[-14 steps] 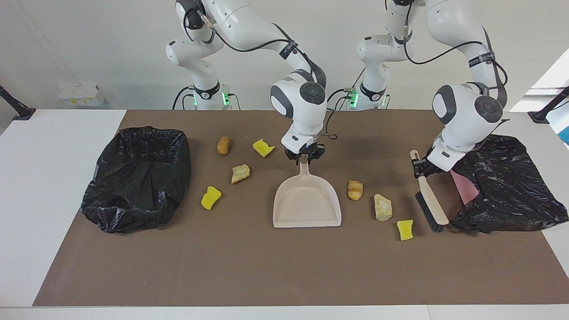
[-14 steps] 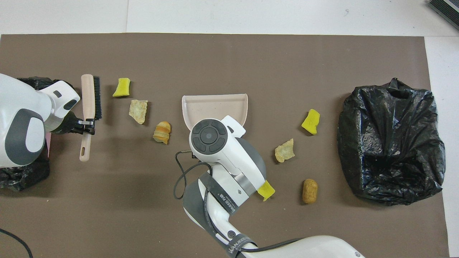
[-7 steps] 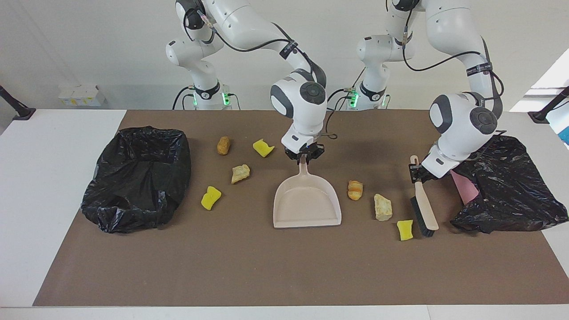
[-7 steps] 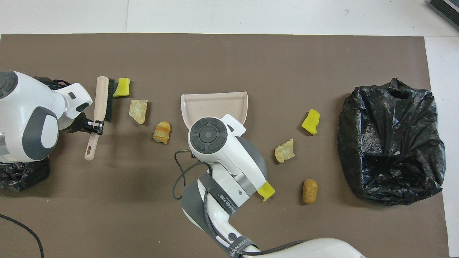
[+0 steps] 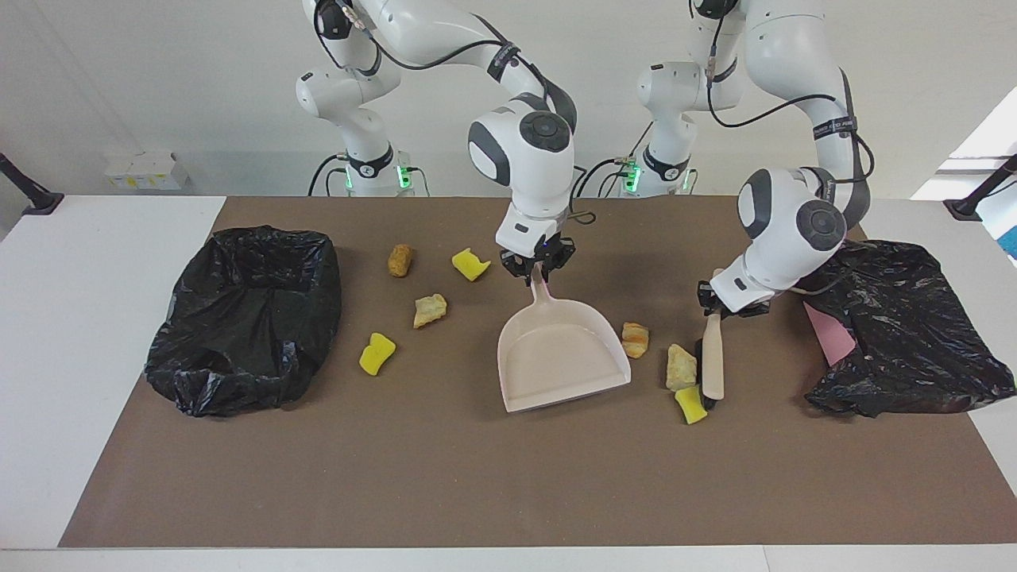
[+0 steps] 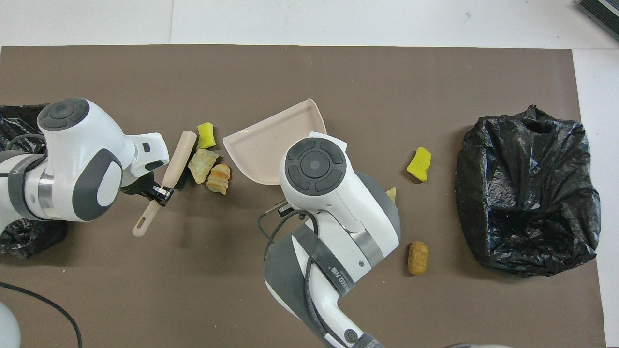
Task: Sweep and dump trash in bin
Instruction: 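Sweep debris with the left gripper into the dustpan held by the right gripper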
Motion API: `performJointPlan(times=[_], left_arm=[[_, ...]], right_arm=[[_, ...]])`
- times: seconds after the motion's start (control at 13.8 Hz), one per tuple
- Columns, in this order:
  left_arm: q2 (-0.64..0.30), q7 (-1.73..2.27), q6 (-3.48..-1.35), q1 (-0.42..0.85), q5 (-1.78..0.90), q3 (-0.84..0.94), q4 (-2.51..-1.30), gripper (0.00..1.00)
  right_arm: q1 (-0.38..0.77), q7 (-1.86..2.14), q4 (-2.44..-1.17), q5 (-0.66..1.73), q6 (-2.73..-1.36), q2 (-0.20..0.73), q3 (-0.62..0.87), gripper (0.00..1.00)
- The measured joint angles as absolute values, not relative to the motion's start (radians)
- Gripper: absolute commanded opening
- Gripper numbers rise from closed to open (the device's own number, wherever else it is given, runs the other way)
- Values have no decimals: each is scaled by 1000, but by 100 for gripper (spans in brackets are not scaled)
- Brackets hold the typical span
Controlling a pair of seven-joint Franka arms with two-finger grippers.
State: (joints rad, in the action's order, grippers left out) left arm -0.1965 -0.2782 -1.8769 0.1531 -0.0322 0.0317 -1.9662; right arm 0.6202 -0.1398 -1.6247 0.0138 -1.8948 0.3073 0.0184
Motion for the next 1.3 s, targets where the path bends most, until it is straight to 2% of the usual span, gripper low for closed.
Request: performJointPlan(times=[0.58, 1.01, 1.3], left_arm=[[-98, -198, -1808, 180, -33, 23, -1967, 0], [-149, -186, -1990, 139, -33, 18, -2012, 0], [-175, -150, -2007, 157, -47, 30, -2015, 0]], right_arm=[[605, 327, -1696, -39, -1882, 287, 17, 0], [593, 472, -1793, -82, -1924, 257, 18, 0], [597, 522, -1822, -113, -1986, 275, 21, 0]])
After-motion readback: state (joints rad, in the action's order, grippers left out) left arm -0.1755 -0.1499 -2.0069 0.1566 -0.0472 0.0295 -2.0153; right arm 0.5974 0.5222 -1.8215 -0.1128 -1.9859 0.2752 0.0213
